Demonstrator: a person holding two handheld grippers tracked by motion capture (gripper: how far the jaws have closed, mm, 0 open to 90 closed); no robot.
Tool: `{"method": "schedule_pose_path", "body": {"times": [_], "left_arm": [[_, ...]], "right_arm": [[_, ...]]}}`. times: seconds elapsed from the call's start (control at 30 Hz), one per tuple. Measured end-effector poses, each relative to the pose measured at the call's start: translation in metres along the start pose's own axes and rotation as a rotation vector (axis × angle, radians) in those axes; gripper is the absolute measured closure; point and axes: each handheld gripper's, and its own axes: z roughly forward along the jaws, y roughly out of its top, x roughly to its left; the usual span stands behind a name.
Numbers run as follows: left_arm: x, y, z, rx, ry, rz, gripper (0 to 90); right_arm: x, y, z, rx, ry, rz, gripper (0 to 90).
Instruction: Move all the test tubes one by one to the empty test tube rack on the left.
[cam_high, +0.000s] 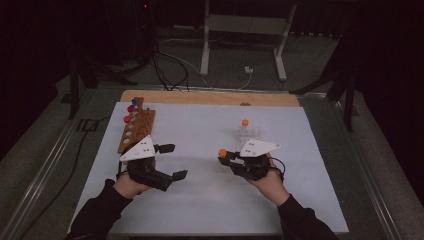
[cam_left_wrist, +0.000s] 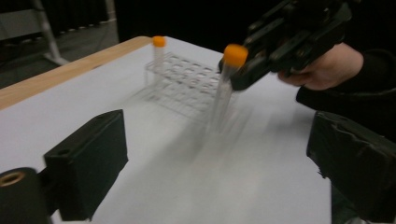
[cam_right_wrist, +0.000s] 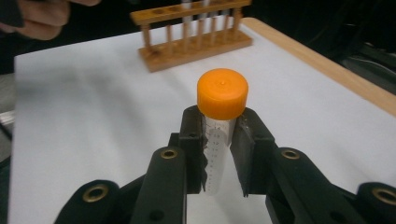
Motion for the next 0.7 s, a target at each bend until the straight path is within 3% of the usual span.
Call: {"method": "schedule_pose_path", "body": {"times": [0.33,0.7], "left_arm": [[-0.011,0.014,0.025,0.003,-0.077,0.040,27.7],[-0.014,0.013,0.051,0.052,-0.076,0.066,56.7]], "right_arm": [[0.022,0.002,0.016,0.022,0.080,-0.029,74.6],[0.029,0.001,0.023,0.032,0.105,-0.036,74.5]]}}
